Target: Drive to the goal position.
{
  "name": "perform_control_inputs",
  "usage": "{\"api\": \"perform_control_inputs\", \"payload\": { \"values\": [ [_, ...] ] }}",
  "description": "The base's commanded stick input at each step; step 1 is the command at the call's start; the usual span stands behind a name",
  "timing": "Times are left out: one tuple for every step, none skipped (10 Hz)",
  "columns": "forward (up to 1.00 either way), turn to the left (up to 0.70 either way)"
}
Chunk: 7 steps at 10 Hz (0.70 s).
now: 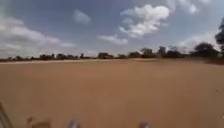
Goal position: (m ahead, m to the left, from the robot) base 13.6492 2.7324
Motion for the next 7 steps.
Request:
{"api": "perform_control_inputs", "payload": {
  "values": [
    [0.7,0.0],
    [0.7,0.0],
    [0.7,0.0],
    [0.7,0.0],
    [0.7,0.0],
    [0.7,0.0],
    [0.7,0.0]
  ]
}}
